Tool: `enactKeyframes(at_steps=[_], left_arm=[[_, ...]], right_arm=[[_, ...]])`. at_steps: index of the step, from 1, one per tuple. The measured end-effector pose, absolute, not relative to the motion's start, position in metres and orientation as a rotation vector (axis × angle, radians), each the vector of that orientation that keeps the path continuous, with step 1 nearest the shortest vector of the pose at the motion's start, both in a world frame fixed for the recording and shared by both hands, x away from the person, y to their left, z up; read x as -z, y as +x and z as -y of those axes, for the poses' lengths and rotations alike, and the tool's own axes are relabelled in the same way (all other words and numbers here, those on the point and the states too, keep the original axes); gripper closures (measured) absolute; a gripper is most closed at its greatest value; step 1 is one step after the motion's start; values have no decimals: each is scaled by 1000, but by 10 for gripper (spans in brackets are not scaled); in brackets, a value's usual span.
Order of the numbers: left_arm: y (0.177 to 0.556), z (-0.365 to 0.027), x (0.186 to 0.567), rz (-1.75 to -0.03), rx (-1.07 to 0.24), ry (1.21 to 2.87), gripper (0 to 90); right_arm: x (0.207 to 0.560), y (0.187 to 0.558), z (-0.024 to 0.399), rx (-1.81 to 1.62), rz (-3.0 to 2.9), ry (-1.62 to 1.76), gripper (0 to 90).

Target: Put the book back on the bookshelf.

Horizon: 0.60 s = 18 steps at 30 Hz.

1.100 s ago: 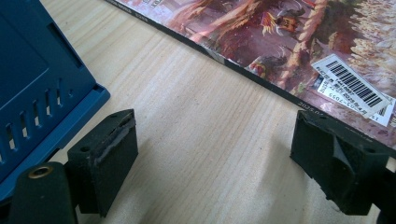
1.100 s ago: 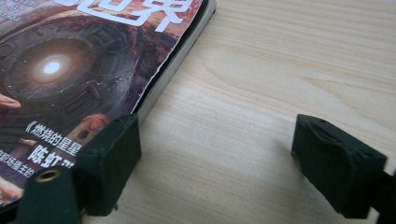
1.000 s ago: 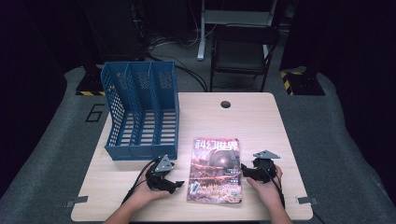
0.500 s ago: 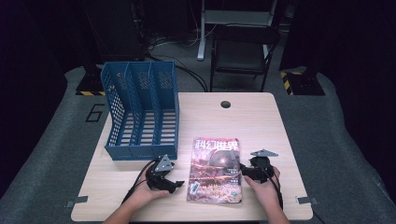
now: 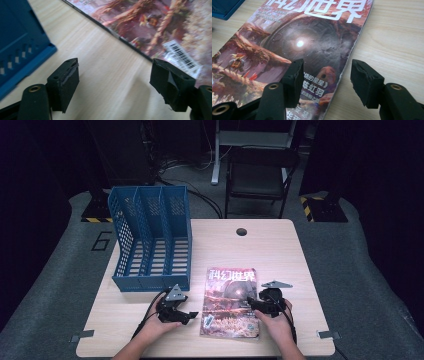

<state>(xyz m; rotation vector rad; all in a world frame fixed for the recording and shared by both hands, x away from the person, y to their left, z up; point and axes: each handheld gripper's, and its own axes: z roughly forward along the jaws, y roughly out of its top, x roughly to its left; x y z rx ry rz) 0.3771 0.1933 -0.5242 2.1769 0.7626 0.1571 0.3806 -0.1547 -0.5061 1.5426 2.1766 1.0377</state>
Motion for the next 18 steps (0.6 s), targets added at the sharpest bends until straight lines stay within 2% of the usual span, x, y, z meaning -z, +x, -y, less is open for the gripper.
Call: enactKeyframes(at_steps=[8, 13, 18], left_arm=[[368, -169, 520, -758, -103, 2198, 278], [367, -155, 520, -806, -170, 2203, 301], [367, -150, 521, -808, -176, 2189, 303]], right_arm=[[508, 382, 150, -1050, -2180, 1550, 447], [510, 382, 150, -1046, -2171, 1561, 444], [511, 383, 150, -1043, -2164, 1571, 437]])
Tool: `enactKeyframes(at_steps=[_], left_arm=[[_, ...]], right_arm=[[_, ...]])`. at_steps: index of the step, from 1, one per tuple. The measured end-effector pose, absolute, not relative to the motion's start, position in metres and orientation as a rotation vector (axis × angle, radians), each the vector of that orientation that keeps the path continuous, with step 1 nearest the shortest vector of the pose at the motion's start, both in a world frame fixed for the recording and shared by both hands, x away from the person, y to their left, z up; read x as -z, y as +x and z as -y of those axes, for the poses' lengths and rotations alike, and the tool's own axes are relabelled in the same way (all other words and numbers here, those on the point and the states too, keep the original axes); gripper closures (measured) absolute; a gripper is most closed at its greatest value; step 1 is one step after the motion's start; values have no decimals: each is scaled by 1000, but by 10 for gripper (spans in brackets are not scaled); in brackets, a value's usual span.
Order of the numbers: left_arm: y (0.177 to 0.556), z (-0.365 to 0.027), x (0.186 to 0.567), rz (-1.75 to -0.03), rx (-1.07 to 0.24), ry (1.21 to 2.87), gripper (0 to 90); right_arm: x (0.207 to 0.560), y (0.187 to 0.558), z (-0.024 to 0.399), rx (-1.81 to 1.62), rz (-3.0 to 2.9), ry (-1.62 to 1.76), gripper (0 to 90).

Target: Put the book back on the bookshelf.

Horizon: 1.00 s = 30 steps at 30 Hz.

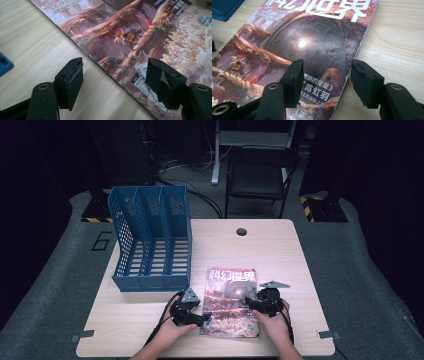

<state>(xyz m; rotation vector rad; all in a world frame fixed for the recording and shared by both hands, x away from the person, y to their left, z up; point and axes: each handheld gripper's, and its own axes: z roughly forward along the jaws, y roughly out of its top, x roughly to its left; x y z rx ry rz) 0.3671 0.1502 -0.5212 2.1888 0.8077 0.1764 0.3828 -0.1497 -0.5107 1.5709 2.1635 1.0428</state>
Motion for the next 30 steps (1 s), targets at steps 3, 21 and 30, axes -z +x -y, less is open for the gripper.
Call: enactKeyframes(at_steps=[3, 21, 30], left_arm=[[367, -149, 521, -788, -197, 2197, 305], [357, -136, 521, -797, -206, 2200, 322], [342, -131, 522, -797, -208, 2200, 318]], right_arm=[[512, 383, 147, -1034, -2166, 1572, 436], [514, 381, 153, -1062, -2172, 1615, 468], [513, 373, 154, -1014, -2178, 1607, 499]])
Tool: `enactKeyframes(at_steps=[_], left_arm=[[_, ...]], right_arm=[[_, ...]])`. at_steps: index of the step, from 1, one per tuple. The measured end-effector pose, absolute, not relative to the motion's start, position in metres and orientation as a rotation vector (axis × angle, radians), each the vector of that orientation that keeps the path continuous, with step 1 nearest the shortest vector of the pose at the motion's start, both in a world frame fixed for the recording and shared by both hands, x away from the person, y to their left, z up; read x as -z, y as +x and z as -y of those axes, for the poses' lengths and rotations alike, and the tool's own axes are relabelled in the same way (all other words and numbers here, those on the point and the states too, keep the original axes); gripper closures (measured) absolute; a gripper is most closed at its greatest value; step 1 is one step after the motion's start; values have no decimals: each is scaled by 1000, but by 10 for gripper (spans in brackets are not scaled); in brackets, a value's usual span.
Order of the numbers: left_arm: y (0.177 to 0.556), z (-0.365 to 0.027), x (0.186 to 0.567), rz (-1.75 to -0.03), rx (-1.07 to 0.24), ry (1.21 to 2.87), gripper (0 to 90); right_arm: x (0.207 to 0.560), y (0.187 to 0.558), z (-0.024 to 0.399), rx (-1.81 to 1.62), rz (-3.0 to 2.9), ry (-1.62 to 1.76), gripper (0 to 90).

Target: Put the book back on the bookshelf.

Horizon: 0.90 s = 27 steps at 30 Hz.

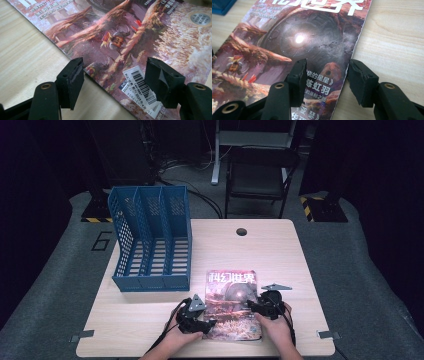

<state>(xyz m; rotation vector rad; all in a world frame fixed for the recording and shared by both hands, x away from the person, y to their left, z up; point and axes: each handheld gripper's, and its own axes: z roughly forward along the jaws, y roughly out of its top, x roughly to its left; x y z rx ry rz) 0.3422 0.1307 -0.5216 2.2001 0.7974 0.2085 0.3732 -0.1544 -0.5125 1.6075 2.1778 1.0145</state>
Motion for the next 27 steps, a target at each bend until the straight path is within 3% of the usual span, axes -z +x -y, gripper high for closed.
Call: enactKeyframes(at_steps=[8, 11, 27], left_arm=[[334, -128, 524, -807, -234, 2170, 315], [333, -129, 526, -793, -231, 2150, 310], [332, -132, 529, -776, -227, 2135, 308]], right_arm=[[509, 366, 160, -1009, -2199, 1605, 527], [508, 369, 157, -994, -2162, 1594, 454], [515, 387, 156, -1043, -2127, 1598, 359]])
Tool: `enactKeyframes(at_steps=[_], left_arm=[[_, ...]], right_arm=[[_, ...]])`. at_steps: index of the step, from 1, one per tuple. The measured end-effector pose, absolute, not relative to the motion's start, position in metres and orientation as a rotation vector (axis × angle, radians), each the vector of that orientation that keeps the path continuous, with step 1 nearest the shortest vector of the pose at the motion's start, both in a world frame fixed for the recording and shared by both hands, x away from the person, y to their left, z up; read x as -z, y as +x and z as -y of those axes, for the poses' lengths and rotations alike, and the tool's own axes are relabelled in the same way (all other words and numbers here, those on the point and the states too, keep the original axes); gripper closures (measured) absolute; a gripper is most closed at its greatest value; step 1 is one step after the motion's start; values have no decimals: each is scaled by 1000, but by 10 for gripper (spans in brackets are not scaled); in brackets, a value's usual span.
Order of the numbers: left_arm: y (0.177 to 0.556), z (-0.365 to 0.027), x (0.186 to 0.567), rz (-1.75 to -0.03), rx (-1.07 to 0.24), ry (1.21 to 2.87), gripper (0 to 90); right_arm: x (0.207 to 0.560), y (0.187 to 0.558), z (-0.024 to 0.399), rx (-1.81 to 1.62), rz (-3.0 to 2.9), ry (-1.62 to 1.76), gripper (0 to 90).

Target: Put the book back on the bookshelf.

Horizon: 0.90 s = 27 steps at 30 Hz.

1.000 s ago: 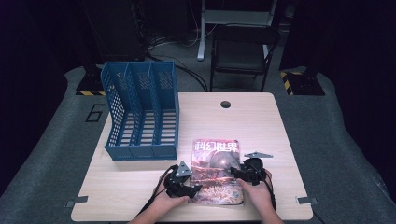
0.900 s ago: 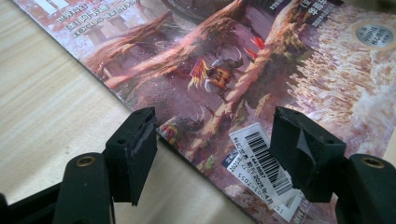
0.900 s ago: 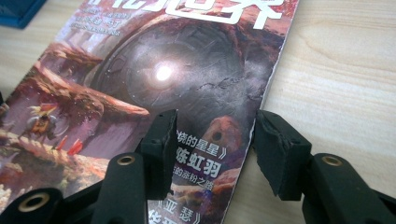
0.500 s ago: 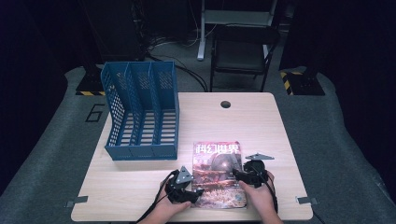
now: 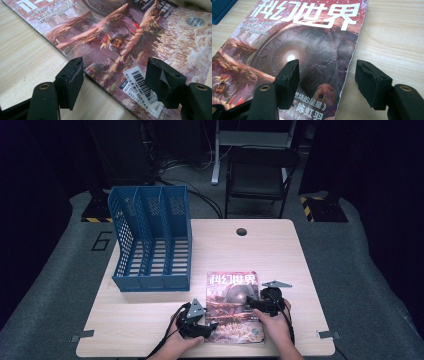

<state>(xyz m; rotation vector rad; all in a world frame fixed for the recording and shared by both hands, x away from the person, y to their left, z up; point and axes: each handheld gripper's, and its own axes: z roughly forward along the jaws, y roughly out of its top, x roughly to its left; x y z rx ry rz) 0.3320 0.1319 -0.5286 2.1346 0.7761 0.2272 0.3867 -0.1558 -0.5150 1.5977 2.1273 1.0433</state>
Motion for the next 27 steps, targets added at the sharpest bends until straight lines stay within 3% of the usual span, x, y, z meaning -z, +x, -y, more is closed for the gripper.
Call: enactKeyframes(at_steps=[10, 17, 27], left_arm=[[332, -132, 529, -772, -229, 2128, 309], [332, -132, 529, -770, -224, 2131, 309], [332, -132, 529, -770, -223, 2131, 309]], right_arm=[[517, 386, 151, -1055, -2128, 1596, 347], [516, 390, 162, -1143, -2085, 1724, 444], [504, 388, 166, -1225, -2087, 1700, 453]])
